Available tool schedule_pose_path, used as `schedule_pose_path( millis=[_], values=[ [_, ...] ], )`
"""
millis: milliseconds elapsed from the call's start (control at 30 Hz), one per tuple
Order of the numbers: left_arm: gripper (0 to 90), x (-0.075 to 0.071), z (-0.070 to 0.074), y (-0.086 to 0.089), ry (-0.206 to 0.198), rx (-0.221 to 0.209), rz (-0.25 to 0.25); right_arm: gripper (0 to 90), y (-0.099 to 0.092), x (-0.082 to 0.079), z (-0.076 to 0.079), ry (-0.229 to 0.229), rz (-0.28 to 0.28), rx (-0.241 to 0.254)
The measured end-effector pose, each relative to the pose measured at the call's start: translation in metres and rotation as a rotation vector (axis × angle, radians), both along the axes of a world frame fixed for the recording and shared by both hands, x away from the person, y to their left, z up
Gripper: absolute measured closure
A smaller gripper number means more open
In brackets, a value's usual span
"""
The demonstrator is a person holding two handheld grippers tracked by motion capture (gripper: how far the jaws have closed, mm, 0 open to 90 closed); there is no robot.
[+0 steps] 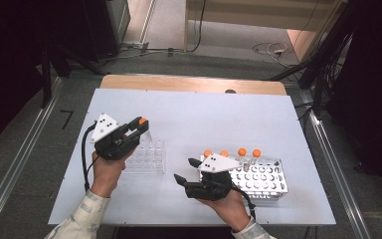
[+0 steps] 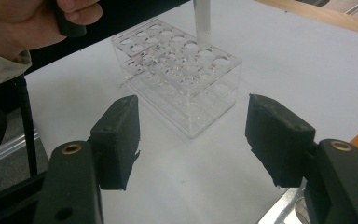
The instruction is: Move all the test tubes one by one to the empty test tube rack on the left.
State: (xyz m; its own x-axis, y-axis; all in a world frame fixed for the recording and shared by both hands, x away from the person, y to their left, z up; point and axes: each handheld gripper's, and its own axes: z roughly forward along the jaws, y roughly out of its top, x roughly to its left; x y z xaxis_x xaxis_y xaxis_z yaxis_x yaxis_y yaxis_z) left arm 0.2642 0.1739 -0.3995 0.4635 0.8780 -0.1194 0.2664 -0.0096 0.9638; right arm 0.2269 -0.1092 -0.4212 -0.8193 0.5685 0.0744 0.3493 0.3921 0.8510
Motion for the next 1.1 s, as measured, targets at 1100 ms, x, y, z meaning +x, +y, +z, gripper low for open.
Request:
schedule_pose_path(
  millis=[1100],
  values=[
    [69.5, 0.004, -0.036, -0.012, 0.067, 0.097, 0.013, 34.3, -0.003, -0.002, 0.0, -0.002, -0.003, 0.002]
  ],
)
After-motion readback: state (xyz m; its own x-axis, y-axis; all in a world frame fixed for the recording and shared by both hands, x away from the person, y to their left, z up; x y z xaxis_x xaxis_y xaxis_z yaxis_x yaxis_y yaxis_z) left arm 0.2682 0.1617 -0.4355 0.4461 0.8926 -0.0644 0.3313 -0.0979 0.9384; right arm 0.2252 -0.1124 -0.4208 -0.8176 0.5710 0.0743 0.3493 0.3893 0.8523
